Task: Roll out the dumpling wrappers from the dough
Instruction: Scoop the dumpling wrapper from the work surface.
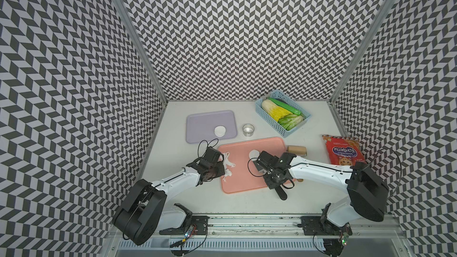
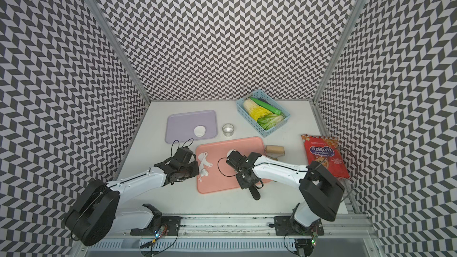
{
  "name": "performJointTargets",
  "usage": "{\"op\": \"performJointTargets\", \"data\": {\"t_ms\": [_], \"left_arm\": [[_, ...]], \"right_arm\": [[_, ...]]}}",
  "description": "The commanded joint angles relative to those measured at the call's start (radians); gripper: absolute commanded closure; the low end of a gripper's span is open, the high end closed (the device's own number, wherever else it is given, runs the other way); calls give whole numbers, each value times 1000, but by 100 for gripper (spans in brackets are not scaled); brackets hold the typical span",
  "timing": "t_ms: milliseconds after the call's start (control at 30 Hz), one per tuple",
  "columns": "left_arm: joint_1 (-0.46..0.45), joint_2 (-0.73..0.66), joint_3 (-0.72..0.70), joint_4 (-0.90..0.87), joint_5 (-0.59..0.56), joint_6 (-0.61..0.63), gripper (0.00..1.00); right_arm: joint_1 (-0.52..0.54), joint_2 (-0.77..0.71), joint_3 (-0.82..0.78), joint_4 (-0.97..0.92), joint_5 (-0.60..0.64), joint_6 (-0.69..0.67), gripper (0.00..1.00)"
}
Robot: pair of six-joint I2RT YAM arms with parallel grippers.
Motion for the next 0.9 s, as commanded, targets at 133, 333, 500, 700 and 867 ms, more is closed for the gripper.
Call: {"op": "performJointTargets", "data": {"t_ms": [133,333,500,700,867], "left_arm": [[-10,-15,14,28,26,12,100],[-11,-17,22,21,24,13,100],[-9,-17,30,13,18,17,100],[-9,-24,37,6,16,19,88],[-7,-44,52,-24,-1,19,65]], "right_arm": [[20,-45,11,20,109,23,100],[32,-60,21,26,90,26,100],[43,-44,20,28,84,21,100],[54,-45,23,38,71,25,100],[57,-60,37,28,97,29,100]]}}
